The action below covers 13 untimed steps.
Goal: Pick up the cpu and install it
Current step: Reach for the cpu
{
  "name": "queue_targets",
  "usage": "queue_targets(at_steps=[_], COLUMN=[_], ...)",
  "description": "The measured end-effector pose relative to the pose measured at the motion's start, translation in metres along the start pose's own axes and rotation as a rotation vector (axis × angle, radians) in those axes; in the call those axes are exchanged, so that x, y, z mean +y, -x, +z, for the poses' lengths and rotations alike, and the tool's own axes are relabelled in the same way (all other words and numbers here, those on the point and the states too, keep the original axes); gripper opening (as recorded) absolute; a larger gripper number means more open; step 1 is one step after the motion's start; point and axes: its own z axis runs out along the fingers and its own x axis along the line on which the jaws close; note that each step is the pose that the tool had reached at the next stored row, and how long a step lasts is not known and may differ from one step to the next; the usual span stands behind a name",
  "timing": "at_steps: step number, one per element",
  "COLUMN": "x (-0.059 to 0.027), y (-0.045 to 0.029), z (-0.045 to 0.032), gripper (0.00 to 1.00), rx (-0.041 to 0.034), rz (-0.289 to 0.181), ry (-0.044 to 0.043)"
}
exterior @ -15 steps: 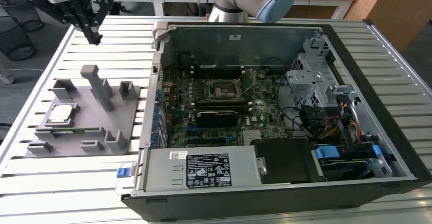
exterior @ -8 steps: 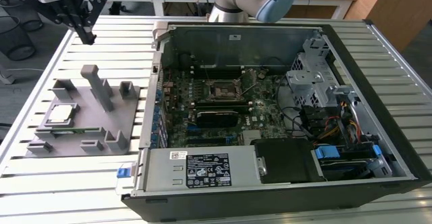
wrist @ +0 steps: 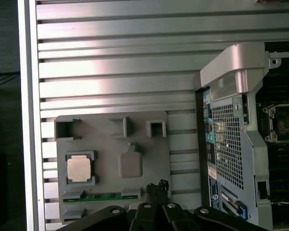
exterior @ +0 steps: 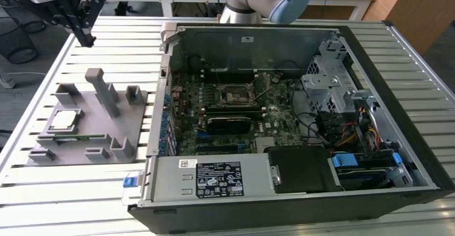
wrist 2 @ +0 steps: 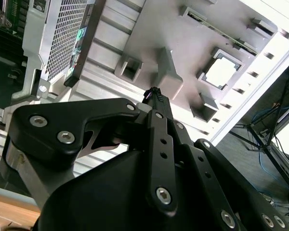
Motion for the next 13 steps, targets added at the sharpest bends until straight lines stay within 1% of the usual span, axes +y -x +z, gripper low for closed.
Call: queue_targets(at_steps=[13], x=[-0.0014], y=[-0.0199], z=[0.0003], gripper=[0.11], rx=[0.0003], rz=[0.0], ry=[-0.0001])
